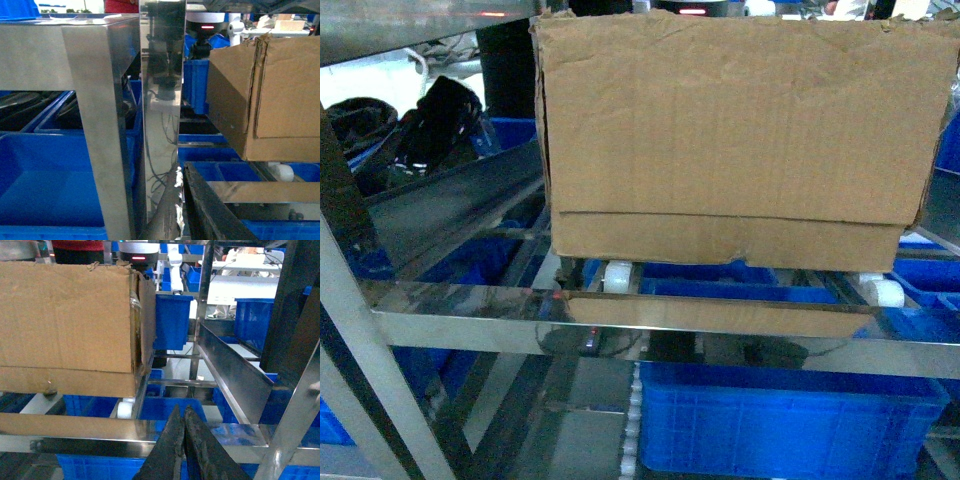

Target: Sort boxes to right shelf from conveyor

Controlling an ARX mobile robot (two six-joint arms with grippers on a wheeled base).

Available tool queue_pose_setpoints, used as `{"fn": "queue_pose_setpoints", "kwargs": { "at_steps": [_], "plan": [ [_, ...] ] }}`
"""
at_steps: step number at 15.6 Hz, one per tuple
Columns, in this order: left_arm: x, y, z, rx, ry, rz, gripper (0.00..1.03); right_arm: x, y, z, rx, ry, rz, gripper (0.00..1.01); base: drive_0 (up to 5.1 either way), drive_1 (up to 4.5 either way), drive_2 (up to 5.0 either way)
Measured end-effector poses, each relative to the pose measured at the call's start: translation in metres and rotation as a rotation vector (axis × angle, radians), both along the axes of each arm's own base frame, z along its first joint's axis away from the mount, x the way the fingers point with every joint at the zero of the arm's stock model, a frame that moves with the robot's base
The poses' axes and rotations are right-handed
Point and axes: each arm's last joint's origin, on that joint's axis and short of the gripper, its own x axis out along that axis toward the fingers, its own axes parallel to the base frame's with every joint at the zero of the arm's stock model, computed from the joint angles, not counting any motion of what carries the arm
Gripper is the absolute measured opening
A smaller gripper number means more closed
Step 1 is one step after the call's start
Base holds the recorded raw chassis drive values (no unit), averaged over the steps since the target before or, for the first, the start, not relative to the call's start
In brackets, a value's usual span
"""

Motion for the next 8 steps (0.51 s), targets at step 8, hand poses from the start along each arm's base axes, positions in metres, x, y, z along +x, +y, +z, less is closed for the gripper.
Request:
{"fn": "queue_pose_setpoints", "kwargs": {
  "at_steps": [8],
  "plan": [
    [-0.016,0.0,-0.004,0.0,-0.019,0.002,0.02,-0.018,0.0,-0.005,0.0,-0.027,0.0,0.02,0.0,0.0,0.0]
  ]
}}
